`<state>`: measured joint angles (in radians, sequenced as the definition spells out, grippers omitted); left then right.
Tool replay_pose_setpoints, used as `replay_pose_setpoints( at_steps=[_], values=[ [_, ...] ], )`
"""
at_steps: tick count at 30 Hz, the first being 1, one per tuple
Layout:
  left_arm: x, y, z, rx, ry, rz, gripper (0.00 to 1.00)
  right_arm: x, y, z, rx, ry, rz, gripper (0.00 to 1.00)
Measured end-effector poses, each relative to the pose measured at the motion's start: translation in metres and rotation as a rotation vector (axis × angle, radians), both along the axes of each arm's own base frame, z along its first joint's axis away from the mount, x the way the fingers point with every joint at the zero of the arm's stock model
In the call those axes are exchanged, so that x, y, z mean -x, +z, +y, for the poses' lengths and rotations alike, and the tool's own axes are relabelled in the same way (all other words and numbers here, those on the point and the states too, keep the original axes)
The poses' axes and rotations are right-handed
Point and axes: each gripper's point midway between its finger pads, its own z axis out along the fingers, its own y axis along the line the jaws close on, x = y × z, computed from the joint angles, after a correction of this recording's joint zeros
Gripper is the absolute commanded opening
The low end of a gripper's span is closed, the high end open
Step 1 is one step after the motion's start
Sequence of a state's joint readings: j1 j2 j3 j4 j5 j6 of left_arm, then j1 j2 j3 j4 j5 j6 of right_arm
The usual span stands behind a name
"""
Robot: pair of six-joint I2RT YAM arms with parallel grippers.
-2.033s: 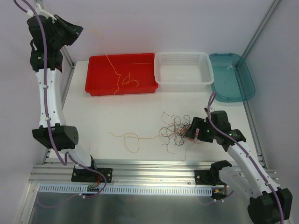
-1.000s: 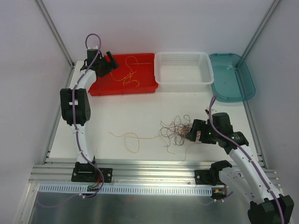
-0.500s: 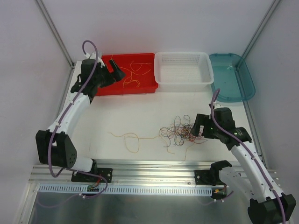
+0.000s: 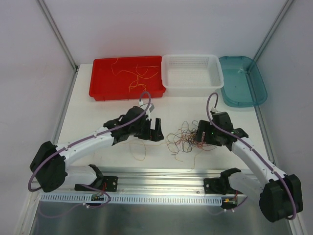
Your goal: Untangle the cables
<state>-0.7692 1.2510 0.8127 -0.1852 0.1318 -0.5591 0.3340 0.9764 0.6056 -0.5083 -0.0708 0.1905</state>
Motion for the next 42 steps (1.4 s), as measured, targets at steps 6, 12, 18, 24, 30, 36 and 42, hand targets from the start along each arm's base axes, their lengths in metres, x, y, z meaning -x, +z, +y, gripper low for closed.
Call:
replay_pose_setpoints(
  at_steps=[6,12,18,24,30,36,42],
  values=[
    [0.021,-0.012,-0.020,-0.029,-0.045,0.024,0.99,0.000,-0.017,0.045,-0.018,0.164,0.065,0.61],
    [0.007,-0.006,-0.022,-0.047,-0.009,-0.010,0.97,-0.001,-0.005,0.071,0.007,0.277,0.019,0.53],
    [-0.010,0.015,-0.031,-0.056,-0.030,-0.085,0.90,0.004,-0.017,0.036,0.142,0.184,0.029,0.51],
    [-0.038,0.009,-0.051,-0.177,-0.169,-0.176,0.77,0.015,-0.015,0.026,0.128,0.164,0.002,0.63],
    [-0.066,0.006,-0.071,-0.284,-0.369,-0.303,0.63,0.011,0.009,0.031,0.064,0.162,-0.099,0.70],
    [-0.078,-0.008,-0.087,-0.346,-0.566,-0.382,0.57,0.011,0.033,0.033,-0.001,0.156,-0.192,0.70],
    [-0.076,-0.034,-0.102,-0.336,-0.712,-0.353,0.50,0.015,0.046,0.027,-0.030,0.131,-0.261,0.72]
  ],
)
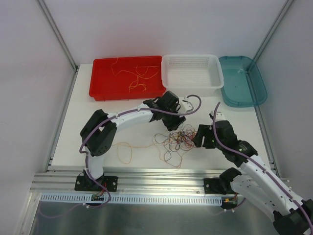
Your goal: Untangle the cables
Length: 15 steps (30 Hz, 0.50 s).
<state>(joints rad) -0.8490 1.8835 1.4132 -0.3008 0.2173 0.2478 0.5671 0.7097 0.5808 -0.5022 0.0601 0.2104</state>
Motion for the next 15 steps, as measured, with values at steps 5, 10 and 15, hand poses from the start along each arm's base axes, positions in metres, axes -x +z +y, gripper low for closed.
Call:
replay_pose_setpoints(
  at_steps=[5,10,15],
  values=[
    [0.007,-0.018,-0.006,-0.014,-0.058,0.056,0.48,0.004,0.003,-0.005,-0.004,-0.016,-0.015,0.72],
    [0.011,-0.029,-0.012,-0.015,-0.083,0.097,0.41,0.005,0.002,-0.007,-0.003,-0.024,-0.009,0.72],
    [0.016,-0.039,-0.011,-0.029,-0.094,0.133,0.17,0.005,0.001,-0.006,-0.006,-0.027,-0.005,0.77]
  ],
)
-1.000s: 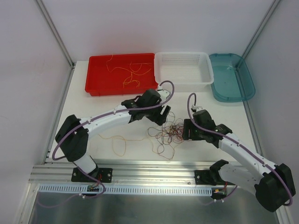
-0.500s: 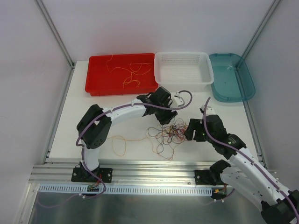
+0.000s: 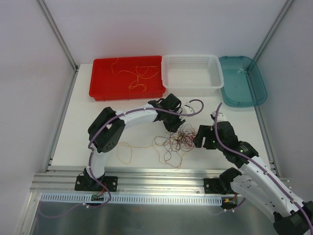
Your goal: Untangle the cables
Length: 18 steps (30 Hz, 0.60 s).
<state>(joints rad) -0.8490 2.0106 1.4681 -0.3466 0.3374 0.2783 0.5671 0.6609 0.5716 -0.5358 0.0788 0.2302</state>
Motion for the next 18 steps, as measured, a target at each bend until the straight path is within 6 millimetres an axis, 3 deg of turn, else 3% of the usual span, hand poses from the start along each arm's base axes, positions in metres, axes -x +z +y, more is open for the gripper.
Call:
replay_pose_setpoints(
  at_steps=[1,2,6,9,12,18],
  values=[
    [0.001,0.000,0.001,-0.003,0.000,0.003,0.06,0.000,-0.001,0.000,-0.001,-0.002,0.004,0.79],
    [0.001,0.000,0.001,-0.003,0.002,0.004,0.02,0.000,-0.002,0.001,-0.002,-0.003,0.008,0.82],
    [0.001,0.000,0.001,-0.002,0.008,0.008,0.00,0.001,-0.009,0.003,-0.011,-0.012,0.034,0.92],
    [0.002,0.006,0.001,0.007,0.027,0.013,0.00,-0.001,-0.013,0.006,-0.032,-0.025,0.044,0.94],
    [0.006,0.027,0.004,0.035,0.059,0.013,0.00,-0.006,-0.014,0.012,-0.068,-0.042,0.044,0.94],
    [0.012,0.097,0.004,0.170,0.149,-0.008,0.00,-0.020,-0.012,0.026,-0.131,-0.074,0.045,0.94]
  ],
)
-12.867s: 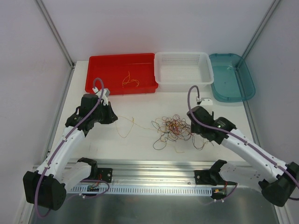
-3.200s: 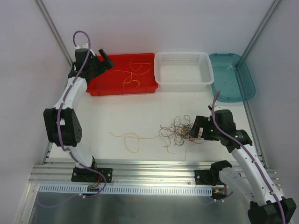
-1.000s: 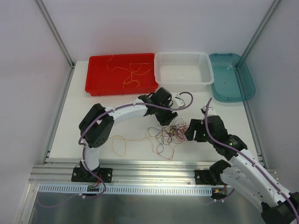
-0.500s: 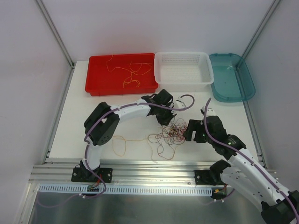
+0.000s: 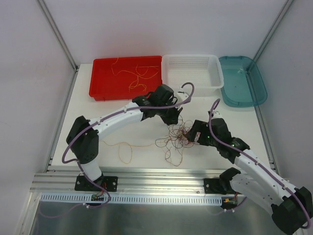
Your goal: Untangle the cables
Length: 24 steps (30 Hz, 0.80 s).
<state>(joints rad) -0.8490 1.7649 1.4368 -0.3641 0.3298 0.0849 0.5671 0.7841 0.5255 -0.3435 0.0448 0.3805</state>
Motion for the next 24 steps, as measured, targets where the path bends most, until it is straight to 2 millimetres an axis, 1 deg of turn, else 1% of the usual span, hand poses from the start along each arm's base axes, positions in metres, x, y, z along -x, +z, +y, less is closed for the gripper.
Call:
replay_pose_setpoints(
  at_steps=[3,5,7,8,10,11,13,14,15,16,17,18,19,20,22,23,24],
  values=[
    [0.006,0.027,0.004,0.055,0.042,0.004,0.00,-0.008,-0.005,0.005,-0.008,-0.022,0.014,0.93],
    [0.008,0.038,0.007,0.078,0.068,0.006,0.00,-0.013,-0.011,0.007,-0.003,-0.037,0.028,0.91],
    [0.010,0.046,0.011,0.093,0.100,0.007,0.00,-0.019,-0.017,0.009,0.000,-0.048,0.039,0.84],
    [0.011,0.050,0.013,0.099,0.115,0.007,0.00,-0.022,-0.020,0.011,-0.001,-0.052,0.044,0.77],
    [0.011,0.056,0.017,0.109,0.144,0.004,0.00,-0.026,-0.026,0.014,0.001,-0.057,0.053,0.69],
    [0.011,0.060,0.019,0.112,0.162,0.004,0.00,-0.028,-0.029,0.015,0.002,-0.061,0.057,0.60],
    [0.012,0.070,0.025,0.126,0.191,-0.008,0.00,-0.030,-0.038,0.015,0.013,-0.068,0.073,0.53],
    [0.012,0.076,0.028,0.135,0.208,-0.018,0.00,-0.029,-0.042,0.014,0.022,-0.071,0.082,0.45],
    [0.012,0.083,0.031,0.146,0.219,-0.029,0.00,-0.029,-0.046,0.013,0.029,-0.075,0.091,0.42],
    [0.011,0.091,0.034,0.159,0.238,-0.045,0.00,-0.028,-0.050,0.011,0.036,-0.079,0.097,0.39],
    [0.010,0.101,0.039,0.176,0.261,-0.059,0.00,-0.028,-0.053,0.009,0.043,-0.085,0.103,0.33],
    [0.011,0.115,0.046,0.202,0.283,-0.078,0.00,-0.028,-0.055,0.007,0.047,-0.092,0.107,0.29],
    [0.010,0.121,0.050,0.213,0.295,-0.084,0.00,-0.029,-0.057,0.004,0.047,-0.102,0.110,0.26],
    [0.009,0.132,0.057,0.233,0.322,-0.093,0.00,-0.030,-0.058,0.001,0.050,-0.113,0.112,0.19],
    [0.006,0.155,0.072,0.283,0.368,-0.115,0.00,-0.033,-0.061,-0.008,0.056,-0.140,0.117,0.13],
    [0.003,0.167,0.080,0.310,0.395,-0.132,0.00,-0.034,-0.062,-0.012,0.058,-0.156,0.121,0.08],
    [0.000,0.181,0.089,0.338,0.424,-0.149,0.00,-0.036,-0.062,-0.016,0.060,-0.170,0.123,0.05]
  ],
)
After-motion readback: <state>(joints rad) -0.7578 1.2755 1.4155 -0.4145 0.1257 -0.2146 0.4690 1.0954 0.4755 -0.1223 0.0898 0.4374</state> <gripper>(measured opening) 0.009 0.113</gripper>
